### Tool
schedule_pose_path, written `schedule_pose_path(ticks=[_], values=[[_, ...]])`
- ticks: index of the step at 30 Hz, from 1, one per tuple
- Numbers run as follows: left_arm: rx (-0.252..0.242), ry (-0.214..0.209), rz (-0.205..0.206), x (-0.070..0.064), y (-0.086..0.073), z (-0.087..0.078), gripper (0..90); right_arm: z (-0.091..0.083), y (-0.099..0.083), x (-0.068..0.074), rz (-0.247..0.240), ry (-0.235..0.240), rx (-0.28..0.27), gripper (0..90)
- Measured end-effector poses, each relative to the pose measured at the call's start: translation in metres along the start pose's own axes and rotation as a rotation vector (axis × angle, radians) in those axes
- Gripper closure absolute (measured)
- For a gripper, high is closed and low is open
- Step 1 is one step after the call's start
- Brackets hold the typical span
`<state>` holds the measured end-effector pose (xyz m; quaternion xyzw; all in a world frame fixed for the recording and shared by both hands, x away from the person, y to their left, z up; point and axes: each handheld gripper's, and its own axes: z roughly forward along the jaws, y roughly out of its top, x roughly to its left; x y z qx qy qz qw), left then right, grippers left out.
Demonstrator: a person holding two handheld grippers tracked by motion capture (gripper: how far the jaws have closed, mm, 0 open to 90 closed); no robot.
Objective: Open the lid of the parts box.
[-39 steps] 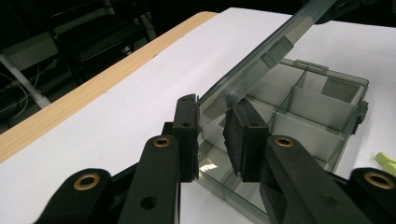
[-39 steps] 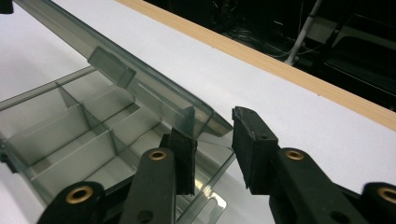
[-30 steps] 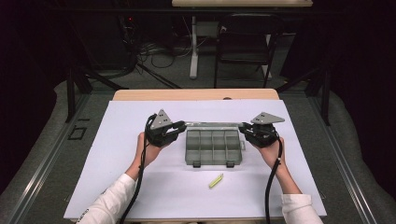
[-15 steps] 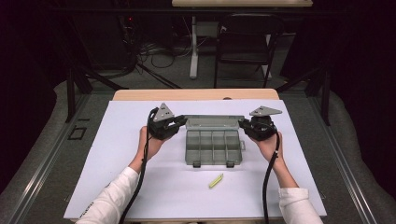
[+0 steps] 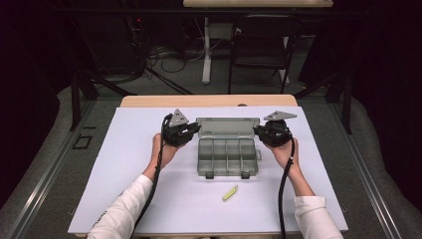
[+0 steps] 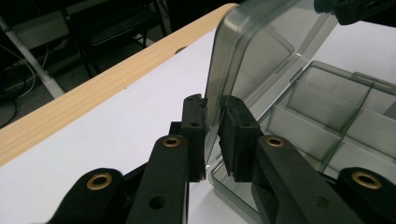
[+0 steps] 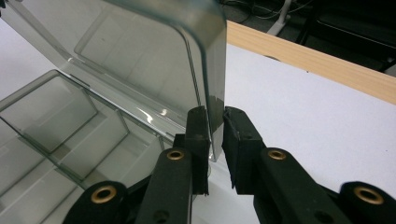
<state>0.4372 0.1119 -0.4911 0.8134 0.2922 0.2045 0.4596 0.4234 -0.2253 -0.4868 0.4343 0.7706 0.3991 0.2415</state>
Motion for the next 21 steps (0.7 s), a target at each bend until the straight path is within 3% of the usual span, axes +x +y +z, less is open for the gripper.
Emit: schedule_pose_path(ticks=[21], values=[[0.047,0.021,-0.008,0.004,-0.011,0.021,79.5,0.022,-0.007,-0.007,0.045,0.006,0.056,80.3]])
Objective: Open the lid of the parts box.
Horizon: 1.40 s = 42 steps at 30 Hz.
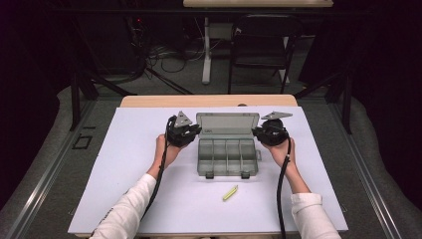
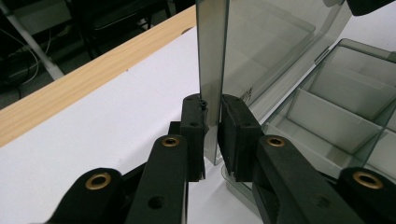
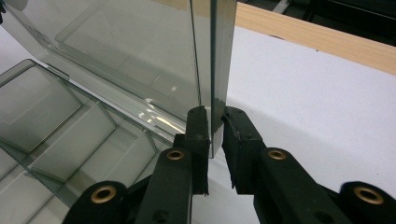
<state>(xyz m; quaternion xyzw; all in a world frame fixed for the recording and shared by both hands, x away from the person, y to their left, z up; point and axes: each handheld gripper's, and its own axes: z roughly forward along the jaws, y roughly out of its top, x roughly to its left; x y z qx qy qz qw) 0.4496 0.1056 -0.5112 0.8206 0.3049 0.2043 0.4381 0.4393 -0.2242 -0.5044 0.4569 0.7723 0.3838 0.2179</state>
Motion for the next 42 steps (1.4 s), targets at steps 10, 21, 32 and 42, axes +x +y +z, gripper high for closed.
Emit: schedule_pose_path(ticks=[10,21,32,42], values=[[0.049,0.0,-0.014,0.001,-0.007,0.013,77.7,0.012,-0.008,-0.003,0.035,0.006,0.026,80.2],[0.091,0.002,-0.027,0.0,-0.014,0.024,75.3,0.019,-0.014,-0.004,0.053,0.007,0.028,80.1],[0.094,0.03,-0.024,0.001,-0.015,0.026,74.2,0.021,-0.014,-0.002,0.045,-0.009,0.021,76.0],[0.1,0.048,-0.042,0.004,-0.017,0.025,66.9,0.019,-0.014,-0.001,0.03,-0.043,0.001,69.1]])
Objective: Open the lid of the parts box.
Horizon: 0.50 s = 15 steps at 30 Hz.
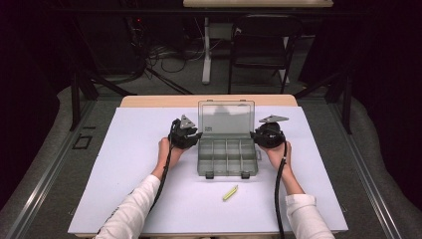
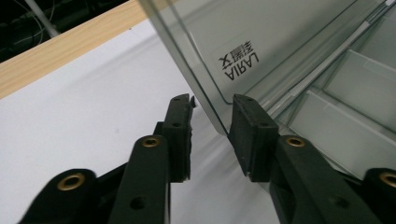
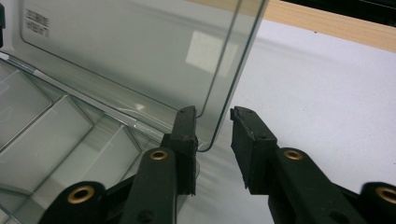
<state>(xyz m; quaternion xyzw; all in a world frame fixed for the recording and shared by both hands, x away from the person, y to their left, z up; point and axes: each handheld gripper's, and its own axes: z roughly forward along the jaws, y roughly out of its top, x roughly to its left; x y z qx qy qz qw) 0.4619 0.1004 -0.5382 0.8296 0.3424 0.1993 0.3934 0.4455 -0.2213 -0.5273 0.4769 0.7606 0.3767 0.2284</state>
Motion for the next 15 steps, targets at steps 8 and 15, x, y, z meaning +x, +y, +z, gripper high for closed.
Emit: schedule_pose_path(ticks=[8,15], values=[[0.008,0.009,-0.06,0.007,-0.002,-0.009,39.8,-0.007,-0.001,0.0,0.001,0.022,0.013,45.7],[0.015,0.01,-0.006,-0.006,-0.009,-0.024,26.4,-0.019,-0.008,0.006,-0.046,0.043,0.024,31.4]])
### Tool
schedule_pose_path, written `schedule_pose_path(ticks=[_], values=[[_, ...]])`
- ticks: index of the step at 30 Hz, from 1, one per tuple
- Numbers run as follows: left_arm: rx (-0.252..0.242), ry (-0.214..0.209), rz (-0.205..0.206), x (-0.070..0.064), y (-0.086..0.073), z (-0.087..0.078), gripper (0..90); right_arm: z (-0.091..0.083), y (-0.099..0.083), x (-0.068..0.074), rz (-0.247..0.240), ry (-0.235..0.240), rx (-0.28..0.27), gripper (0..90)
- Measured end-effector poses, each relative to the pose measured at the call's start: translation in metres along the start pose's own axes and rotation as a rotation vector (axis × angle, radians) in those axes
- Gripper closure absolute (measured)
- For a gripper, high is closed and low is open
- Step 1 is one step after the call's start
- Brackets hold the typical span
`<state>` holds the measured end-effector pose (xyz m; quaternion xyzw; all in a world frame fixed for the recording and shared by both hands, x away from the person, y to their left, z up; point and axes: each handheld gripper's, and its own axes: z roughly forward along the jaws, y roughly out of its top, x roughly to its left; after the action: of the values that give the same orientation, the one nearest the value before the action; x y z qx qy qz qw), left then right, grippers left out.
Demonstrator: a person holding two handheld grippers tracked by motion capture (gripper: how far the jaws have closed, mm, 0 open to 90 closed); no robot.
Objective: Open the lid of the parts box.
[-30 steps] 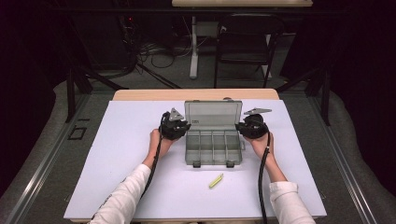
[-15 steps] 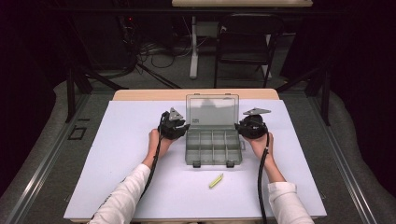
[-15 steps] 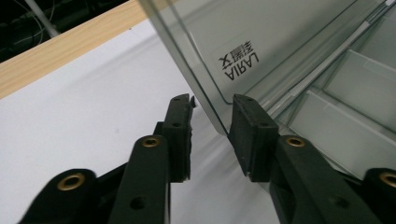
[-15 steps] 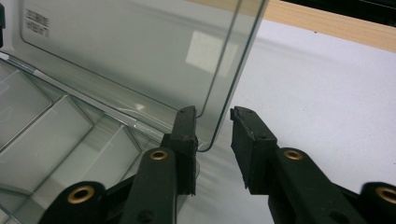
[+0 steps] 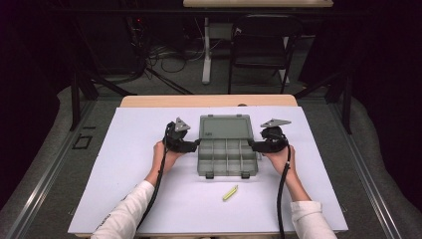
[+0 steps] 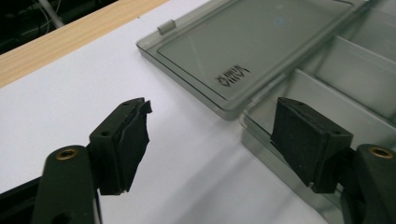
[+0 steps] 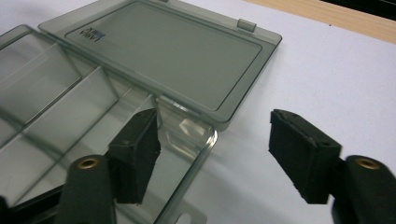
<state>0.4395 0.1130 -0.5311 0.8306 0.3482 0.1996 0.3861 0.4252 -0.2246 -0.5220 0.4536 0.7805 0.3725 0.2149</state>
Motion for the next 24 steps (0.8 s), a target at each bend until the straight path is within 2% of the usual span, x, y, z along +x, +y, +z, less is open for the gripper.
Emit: schedule_pose_path(ticks=[6,12,17,20,24], values=[[0.007,-0.024,0.046,-0.01,-0.006,-0.019,19.1,-0.015,-0.011,0.005,-0.028,0.02,-0.023,22.5],[0.013,-0.026,0.065,-0.016,-0.021,-0.039,15.5,-0.028,-0.023,0.007,-0.042,0.043,-0.027,17.9],[0.022,-0.013,0.058,-0.016,-0.039,-0.051,13.8,-0.038,-0.032,0.011,-0.056,0.055,-0.023,15.1],[0.025,-0.019,0.033,-0.015,-0.05,-0.057,12.5,-0.045,-0.038,0.014,-0.063,0.058,-0.023,14.5],[0.036,-0.016,0.028,-0.015,-0.057,-0.064,10.2,-0.052,-0.045,0.017,-0.073,0.061,-0.033,13.6]])
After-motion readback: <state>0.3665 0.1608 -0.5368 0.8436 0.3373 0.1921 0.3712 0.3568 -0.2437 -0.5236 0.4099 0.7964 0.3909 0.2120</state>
